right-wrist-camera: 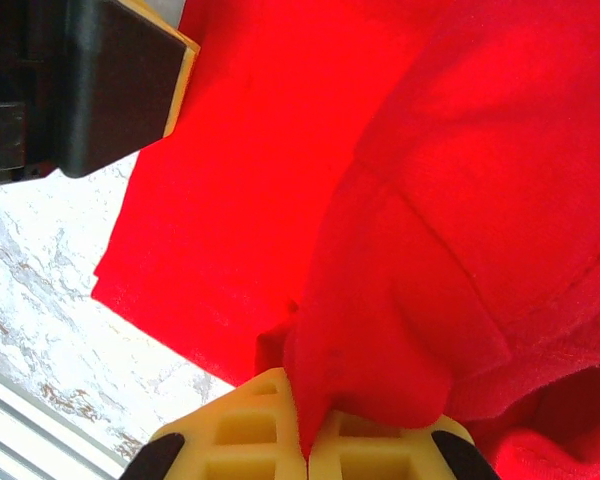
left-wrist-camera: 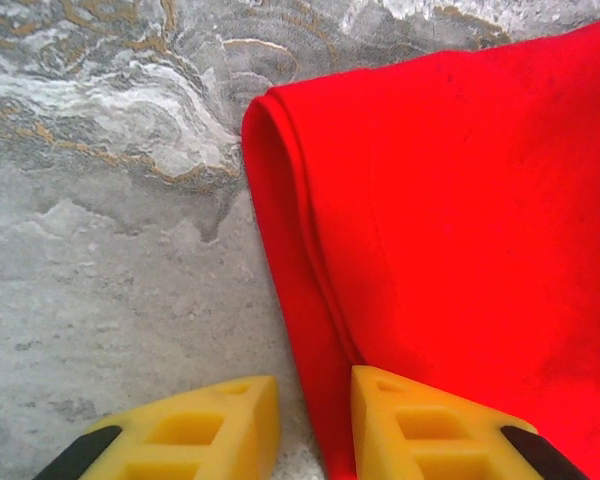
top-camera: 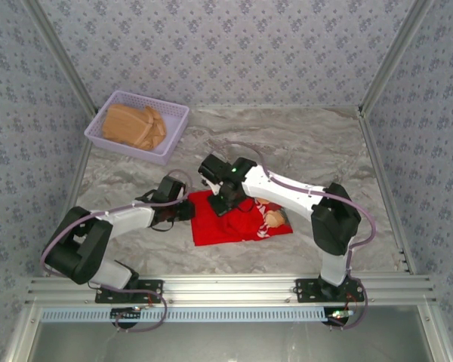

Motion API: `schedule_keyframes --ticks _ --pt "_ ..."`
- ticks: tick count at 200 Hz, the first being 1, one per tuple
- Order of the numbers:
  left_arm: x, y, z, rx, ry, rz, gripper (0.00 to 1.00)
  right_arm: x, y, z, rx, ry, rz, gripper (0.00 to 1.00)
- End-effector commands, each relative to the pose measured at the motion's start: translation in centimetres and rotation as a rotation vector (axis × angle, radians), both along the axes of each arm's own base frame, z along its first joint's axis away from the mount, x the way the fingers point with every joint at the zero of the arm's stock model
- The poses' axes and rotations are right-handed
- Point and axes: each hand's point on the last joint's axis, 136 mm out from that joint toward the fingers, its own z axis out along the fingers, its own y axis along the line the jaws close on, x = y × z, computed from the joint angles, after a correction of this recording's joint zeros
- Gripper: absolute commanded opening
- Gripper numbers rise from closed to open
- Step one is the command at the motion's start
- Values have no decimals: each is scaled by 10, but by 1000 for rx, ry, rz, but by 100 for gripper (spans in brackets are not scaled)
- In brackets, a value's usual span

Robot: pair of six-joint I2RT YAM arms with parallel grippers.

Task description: Fold the inside-out t-shirt

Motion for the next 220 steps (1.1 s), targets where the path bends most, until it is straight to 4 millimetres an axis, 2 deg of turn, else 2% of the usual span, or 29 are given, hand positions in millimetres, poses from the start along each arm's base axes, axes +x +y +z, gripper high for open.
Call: schedule_keyframes --ticks 1,42,79,114,134,180,220 --pt "-12 -30 -9 -130 36 -86 27 6 12 4 91 6 -39 0" --pt "-13 -30 -10 -131 42 -83 27 11 22 -5 140 26 -54 0" --pt "-13 -29 -11 -130 41 -81 27 12 32 -3 186 36 -51 0" --pt "-14 -27 -12 -129 44 -76 27 10 33 -14 182 63 -62 1" --pt "-14 -27 -13 -129 45 -73 27 10 41 -21 216 80 -63 2" --pt "-12 -18 -10 -137 33 -24 31 6 63 -26 325 138 -64 17" --pt "-8 1 2 -130 -7 47 44 2 76 -22 404 170 -54 28"
